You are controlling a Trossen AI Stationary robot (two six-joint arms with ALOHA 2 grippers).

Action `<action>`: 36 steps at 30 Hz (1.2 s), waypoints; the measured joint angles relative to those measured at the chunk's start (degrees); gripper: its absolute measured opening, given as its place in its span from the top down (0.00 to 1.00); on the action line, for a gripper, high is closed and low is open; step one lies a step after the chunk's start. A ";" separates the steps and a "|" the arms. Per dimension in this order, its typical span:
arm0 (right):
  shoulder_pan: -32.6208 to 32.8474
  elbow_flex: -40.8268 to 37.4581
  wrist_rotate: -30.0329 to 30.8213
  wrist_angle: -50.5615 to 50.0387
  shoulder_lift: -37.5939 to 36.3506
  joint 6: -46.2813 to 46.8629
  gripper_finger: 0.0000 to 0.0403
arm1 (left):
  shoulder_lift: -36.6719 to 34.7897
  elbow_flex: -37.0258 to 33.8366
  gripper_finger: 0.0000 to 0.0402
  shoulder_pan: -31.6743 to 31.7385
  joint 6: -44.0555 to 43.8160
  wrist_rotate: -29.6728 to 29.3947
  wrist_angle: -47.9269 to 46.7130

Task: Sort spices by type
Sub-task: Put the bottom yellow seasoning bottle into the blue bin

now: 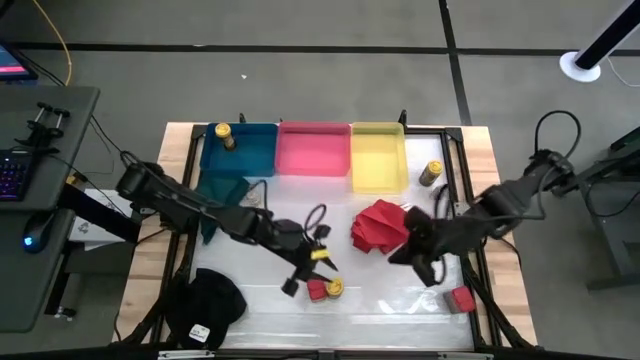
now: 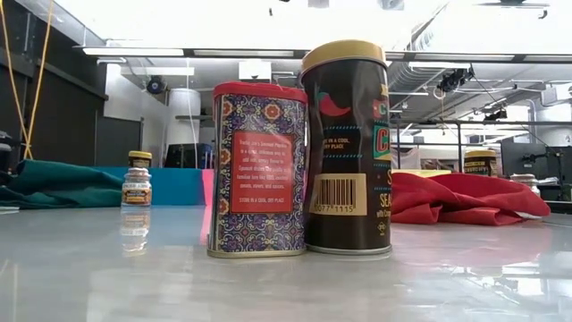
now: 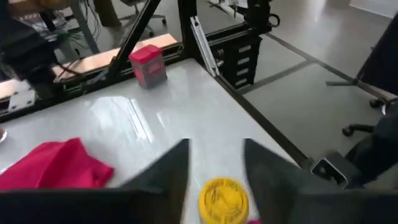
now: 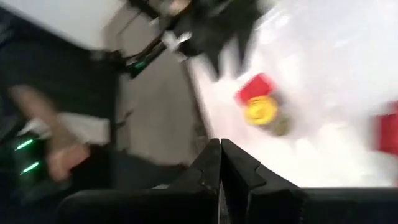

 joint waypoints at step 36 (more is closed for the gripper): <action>6.66 1.64 12.72 -8.72 -1.40 0.53 1.00 | 11.76 4.02 1.00 0.93 5.47 8.41 -4.55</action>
